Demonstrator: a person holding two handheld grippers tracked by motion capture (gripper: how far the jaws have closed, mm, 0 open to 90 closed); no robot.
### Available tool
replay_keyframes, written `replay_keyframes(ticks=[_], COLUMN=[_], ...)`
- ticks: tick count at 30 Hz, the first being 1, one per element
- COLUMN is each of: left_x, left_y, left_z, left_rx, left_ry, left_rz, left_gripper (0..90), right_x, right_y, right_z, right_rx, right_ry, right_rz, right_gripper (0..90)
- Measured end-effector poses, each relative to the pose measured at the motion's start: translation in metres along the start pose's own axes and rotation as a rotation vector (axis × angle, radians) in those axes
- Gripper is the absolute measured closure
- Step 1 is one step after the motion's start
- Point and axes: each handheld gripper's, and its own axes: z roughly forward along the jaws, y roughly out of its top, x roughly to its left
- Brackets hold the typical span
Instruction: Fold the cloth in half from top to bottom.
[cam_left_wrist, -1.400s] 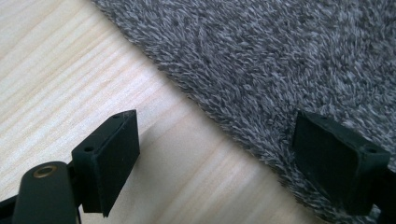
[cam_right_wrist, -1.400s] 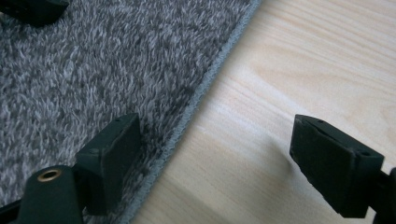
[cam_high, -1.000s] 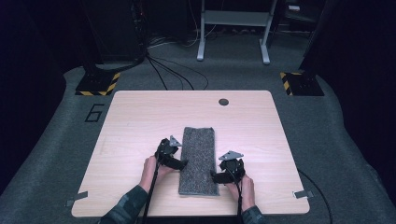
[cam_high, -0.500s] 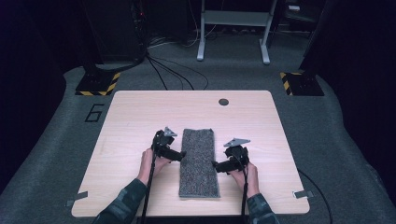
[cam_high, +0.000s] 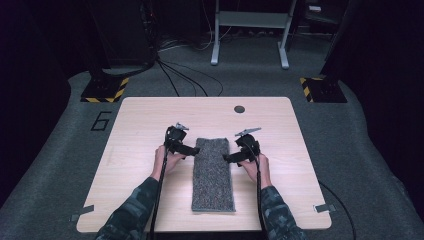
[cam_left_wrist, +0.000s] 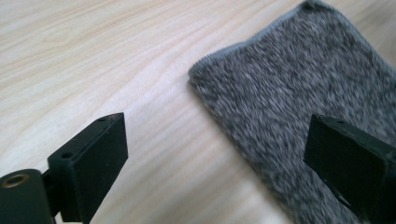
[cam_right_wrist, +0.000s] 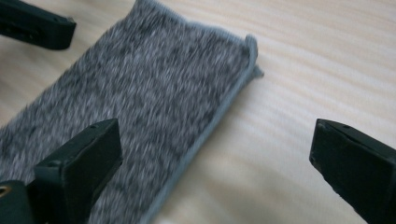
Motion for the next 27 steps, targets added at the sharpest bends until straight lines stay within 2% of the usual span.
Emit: replay_keyframes(ticks=[1, 3, 4, 5, 6, 7, 8, 9, 10, 11, 12, 14, 15, 16, 17, 18, 19, 22, 24, 27], left_x=[0.001, 0.004, 0.005, 0.004, 0.004, 0.003, 0.004, 0.004, 0.005, 0.004, 0.004, 0.004, 0.004, 0.004, 0.004, 0.004, 0.004, 0.003, 0.003, 0.003], left_y=[0.002, 0.005, 0.007, 0.010, 0.010, 0.012, 0.014, 0.015, 0.017, 0.019, 0.019, 0.020, 0.021, 0.021, 0.020, 0.020, 0.020, 0.020, 0.019, 0.019], left_z=[0.003, 0.007, 0.008, 0.012, 0.012, 0.015, 0.017, 0.018, 0.021, 0.022, 0.022, 0.024, 0.025, 0.027, 0.030, 0.030, 0.031, 0.033, 0.035, 0.035], left_rx=[0.001, 0.001, -0.003, -0.001, -0.001, 0.005, 0.010, 0.009, 0.004, 0.006, 0.006, 0.004, 0.009, 0.009, 0.013, 0.013, 0.016, 0.023, 0.027, 0.025], left_ry=[0.000, -0.012, -0.008, 0.021, 0.021, 0.045, 0.053, 0.044, 0.052, 0.053, 0.053, 0.053, 0.044, 0.045, 0.037, 0.037, 0.039, 0.036, 0.029, 0.028], left_rz=[-0.007, -0.020, -0.010, 0.008, 0.008, 0.013, 0.020, 0.012, 0.011, 0.017, 0.017, 0.018, 0.011, 0.010, 0.005, 0.005, 0.009, 0.015, 0.011, 0.011], left_gripper=[8.8, 9.6, 12.4, 15.8, 19.3, 19.3, 23.8, 25.0, 26.4, 31.2, 32.7, 35.2, 39.2, 39.2, 43.6, 44.7, 44.7, 48.9, 50.8, 52.1], right_x=[-0.002, -0.003, -0.004, -0.006, -0.006, -0.007, -0.009, -0.011, -0.012, -0.015, -0.015, -0.014, -0.013, -0.013, -0.013, -0.013, -0.014, -0.013, -0.012, -0.012], right_y=[0.004, 0.011, 0.015, 0.021, 0.021, 0.024, 0.027, 0.029, 0.031, 0.034, 0.034, 0.037, 0.038, 0.038, 0.040, 0.040, 0.041, 0.042, 0.042, 0.041], right_z=[0.003, 0.009, 0.012, 0.018, 0.018, 0.022, 0.026, 0.028, 0.032, 0.038, 0.038, 0.041, 0.044, 0.044, 0.047, 0.047, 0.048, 0.049, 0.051, 0.055], right_rx=[0.003, 0.010, 0.018, 0.021, 0.021, 0.032, 0.031, 0.028, 0.030, 0.040, 0.040, 0.021, 0.026, 0.026, 0.043, 0.043, 0.048, 0.052, 0.068, 0.083], right_ry=[0.012, -0.003, 0.006, -0.005, -0.005, -0.019, -0.025, -0.023, -0.028, -0.040, -0.040, -0.072, -0.100, -0.100, -0.106, -0.106, -0.097, -0.088, -0.093, -0.089], right_rz=[-0.002, -0.005, 0.001, -0.003, -0.003, 0.001, 0.012, 0.014, 0.017, 0.020, 0.020, 0.022, 0.002, 0.002, 0.006, 0.006, 0.009, 0.014, -0.003, -0.004], right_gripper=[2.1, 4.7, 8.5, 14.2, 14.2, 15.1, 17.9, 20.0, 21.3, 26.3, 26.3, 33.7, 40.1, 40.1, 44.4, 44.4, 48.5, 53.2, 54.9, 56.3])
